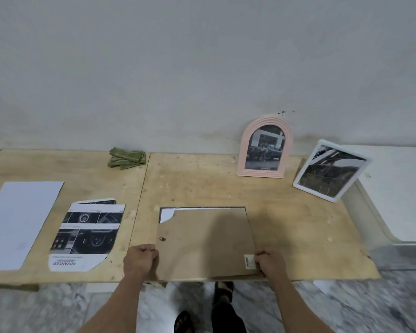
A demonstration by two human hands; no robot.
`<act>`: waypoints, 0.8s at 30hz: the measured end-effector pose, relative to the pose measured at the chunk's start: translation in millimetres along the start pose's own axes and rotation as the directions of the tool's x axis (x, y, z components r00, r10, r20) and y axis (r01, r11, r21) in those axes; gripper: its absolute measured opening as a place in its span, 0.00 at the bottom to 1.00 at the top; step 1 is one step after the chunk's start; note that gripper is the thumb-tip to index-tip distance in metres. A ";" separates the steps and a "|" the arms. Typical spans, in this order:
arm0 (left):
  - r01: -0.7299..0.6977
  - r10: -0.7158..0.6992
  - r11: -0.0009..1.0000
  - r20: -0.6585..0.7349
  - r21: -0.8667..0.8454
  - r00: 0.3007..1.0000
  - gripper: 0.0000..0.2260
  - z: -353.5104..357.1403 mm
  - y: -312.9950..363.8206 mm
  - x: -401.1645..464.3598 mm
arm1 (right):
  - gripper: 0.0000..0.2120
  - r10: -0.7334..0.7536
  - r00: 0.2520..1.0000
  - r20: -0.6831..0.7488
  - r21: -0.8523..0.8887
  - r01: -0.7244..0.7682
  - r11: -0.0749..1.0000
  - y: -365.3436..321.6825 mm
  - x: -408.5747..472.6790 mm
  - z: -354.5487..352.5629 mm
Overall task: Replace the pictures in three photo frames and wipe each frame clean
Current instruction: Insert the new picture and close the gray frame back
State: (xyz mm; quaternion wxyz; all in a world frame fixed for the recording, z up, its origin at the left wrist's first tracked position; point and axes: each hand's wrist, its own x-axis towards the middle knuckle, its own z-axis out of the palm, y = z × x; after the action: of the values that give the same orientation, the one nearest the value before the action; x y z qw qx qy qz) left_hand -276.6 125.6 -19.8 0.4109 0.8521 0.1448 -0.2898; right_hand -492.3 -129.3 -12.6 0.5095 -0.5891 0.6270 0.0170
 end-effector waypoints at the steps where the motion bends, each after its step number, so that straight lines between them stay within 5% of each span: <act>1: -0.006 0.006 1.000 0.000 0.007 1.000 0.05 0.5 2.0 -0.9 | 0.08 0.001 1.000 -0.005 -0.004 -0.001 1.000 0.2 0.9 0.3; 8: -0.032 0.033 0.999 -0.009 0.041 0.999 0.05 8.5 14.2 -2.0 | 0.08 -0.058 0.998 0.002 -0.136 0.058 0.989 -12.5 6.8 5.9; 11: -0.023 0.023 0.997 0.008 0.075 1.000 0.13 11.6 14.1 -2.8 | 0.10 -0.070 0.997 0.018 -0.190 0.072 0.979 -16.0 11.0 8.7; 17: 0.041 -0.038 0.999 0.065 -0.033 0.997 0.19 9.3 6.5 4.2 | 0.16 0.047 0.998 0.034 -0.057 -0.045 0.997 -19.1 20.9 4.8; 20: 0.128 -0.093 0.980 0.214 -0.155 0.972 0.11 -0.4 5.5 6.2 | 0.08 0.120 0.981 0.151 0.030 -0.126 0.992 -16.5 29.3 -0.8; 24: 0.143 -0.078 0.972 0.313 -0.188 0.946 0.04 -5.1 12.9 0.8 | 0.12 0.139 0.966 0.220 0.051 -0.154 0.987 -13.6 44.2 -4.8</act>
State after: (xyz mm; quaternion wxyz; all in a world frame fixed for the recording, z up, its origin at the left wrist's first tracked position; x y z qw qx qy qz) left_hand -267.7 121.6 -9.8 0.4982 0.7402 0.1573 -0.4232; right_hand -475.6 -168.3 -31.6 0.5913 -0.5182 0.6102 0.0972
